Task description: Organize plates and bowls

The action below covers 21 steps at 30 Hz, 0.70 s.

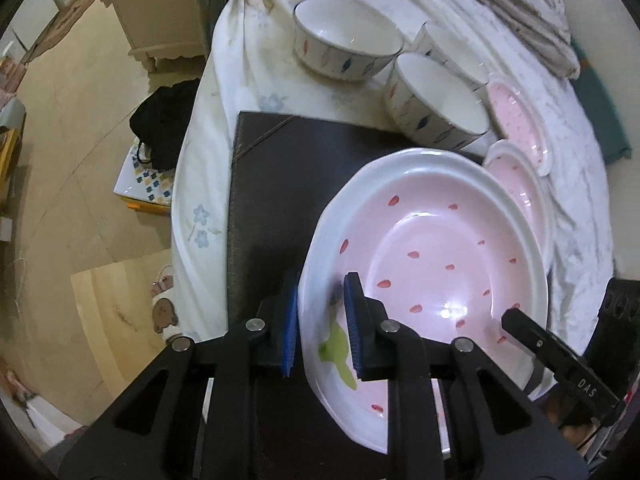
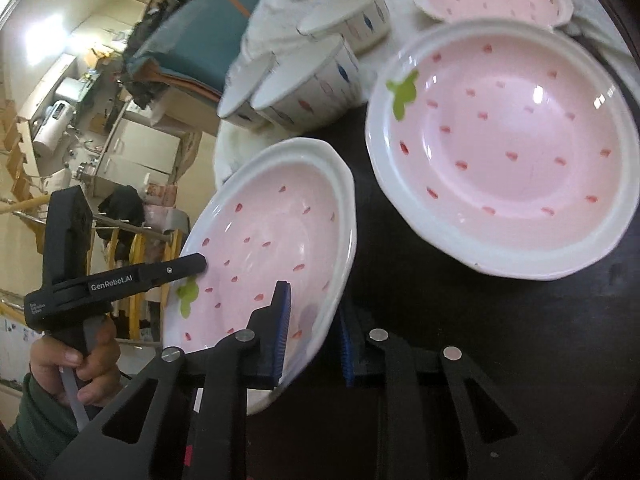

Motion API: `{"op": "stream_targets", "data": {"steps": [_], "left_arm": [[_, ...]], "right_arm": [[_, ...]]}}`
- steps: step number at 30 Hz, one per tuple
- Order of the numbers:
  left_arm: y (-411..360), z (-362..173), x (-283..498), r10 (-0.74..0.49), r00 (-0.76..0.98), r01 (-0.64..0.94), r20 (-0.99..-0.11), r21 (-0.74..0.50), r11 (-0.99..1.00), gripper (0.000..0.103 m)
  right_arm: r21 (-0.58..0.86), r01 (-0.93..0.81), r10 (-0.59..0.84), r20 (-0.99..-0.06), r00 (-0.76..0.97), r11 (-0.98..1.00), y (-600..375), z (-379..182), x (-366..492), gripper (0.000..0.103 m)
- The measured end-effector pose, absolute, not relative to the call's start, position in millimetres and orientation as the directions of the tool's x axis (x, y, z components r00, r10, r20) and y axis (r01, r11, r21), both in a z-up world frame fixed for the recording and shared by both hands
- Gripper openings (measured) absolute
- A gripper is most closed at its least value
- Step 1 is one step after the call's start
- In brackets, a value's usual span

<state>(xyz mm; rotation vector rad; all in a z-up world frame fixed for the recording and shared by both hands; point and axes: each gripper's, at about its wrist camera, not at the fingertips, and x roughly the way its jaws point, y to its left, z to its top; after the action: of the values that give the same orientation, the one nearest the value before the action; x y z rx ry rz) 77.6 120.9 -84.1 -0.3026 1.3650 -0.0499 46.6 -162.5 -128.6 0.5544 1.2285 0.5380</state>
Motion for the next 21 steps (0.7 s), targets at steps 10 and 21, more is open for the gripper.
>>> {"op": "stream_targets", "data": {"steps": [10, 21], "left_arm": [[63, -41, 89, -0.301, 0.279, 0.004, -0.912, -0.312, 0.95, 0.018], [-10, -30, 113, -0.367, 0.277, 0.127, -0.888, -0.345, 0.93, 0.018]], "right_arm": [[0.624, -0.083, 0.613, -0.721, 0.322, 0.777, -207, -86, 38, 0.021], [0.593, 0.006, 0.547, -0.747, 0.377, 0.805, -276, -65, 38, 0.022]]}}
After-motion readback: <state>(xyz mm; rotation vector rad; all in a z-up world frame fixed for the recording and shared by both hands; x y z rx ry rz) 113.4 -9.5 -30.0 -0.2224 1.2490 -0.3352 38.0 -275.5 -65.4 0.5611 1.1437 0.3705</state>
